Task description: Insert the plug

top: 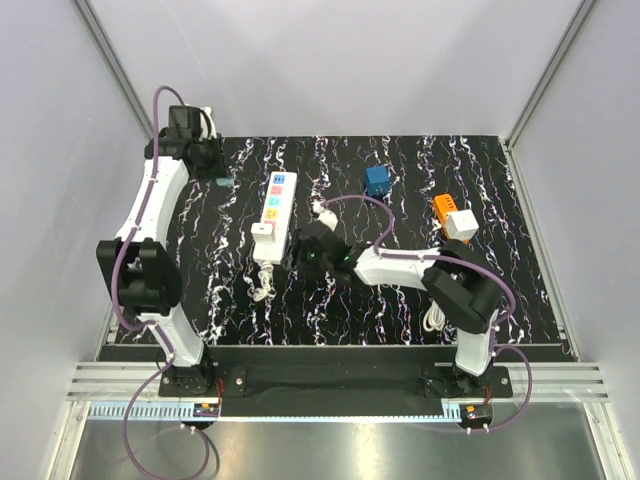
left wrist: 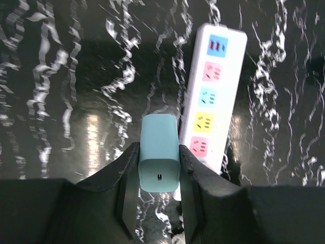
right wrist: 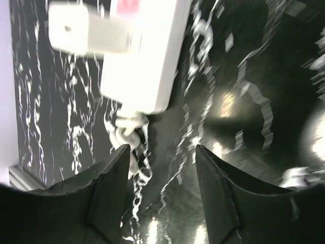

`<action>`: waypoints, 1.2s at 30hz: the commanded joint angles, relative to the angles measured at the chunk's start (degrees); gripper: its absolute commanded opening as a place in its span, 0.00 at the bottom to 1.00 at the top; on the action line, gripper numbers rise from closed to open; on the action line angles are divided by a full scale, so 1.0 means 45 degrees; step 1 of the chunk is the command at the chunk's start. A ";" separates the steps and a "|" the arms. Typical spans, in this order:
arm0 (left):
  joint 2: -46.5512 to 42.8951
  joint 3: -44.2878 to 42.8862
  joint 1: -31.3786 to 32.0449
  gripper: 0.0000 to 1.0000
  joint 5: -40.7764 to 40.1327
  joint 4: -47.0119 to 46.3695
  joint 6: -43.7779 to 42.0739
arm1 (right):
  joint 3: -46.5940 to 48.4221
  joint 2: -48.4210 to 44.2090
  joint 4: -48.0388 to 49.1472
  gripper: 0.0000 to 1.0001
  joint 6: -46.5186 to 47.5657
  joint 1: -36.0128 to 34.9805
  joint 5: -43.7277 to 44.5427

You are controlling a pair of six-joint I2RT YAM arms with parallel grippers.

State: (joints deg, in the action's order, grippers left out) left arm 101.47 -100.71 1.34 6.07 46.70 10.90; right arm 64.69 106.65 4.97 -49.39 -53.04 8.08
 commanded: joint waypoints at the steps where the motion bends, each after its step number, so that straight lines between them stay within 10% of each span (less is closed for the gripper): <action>1: -0.0322 0.0561 0.0346 0.00 0.1406 -0.0806 0.0254 | 0.0840 0.0361 0.1237 0.62 -0.0861 -0.0616 0.0667; 21: -0.2372 0.3178 0.0346 0.00 0.1932 -0.0709 0.0333 | 0.1621 0.2666 0.1667 0.56 0.0154 -0.1769 0.0842; 24: -0.2919 0.3901 0.0365 0.00 0.1818 -0.0768 0.0372 | 0.1602 0.2823 0.2115 0.50 0.0544 -0.1788 0.0394; 30: -0.3408 0.4039 0.1381 0.00 -0.1003 -0.0338 -0.0079 | 0.0765 0.2066 0.2002 0.01 0.0876 -0.1808 -0.0349; 36: -0.3135 0.4273 0.2024 0.00 -0.0156 -0.0572 0.0704 | -0.1715 -0.0412 0.1161 0.00 0.1677 -0.1905 -0.0739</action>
State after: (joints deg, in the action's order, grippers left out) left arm 88.49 -81.95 8.99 5.52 46.15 12.58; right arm 61.65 111.98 13.50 -45.04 -60.80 6.79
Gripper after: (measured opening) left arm 0.346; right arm 0.040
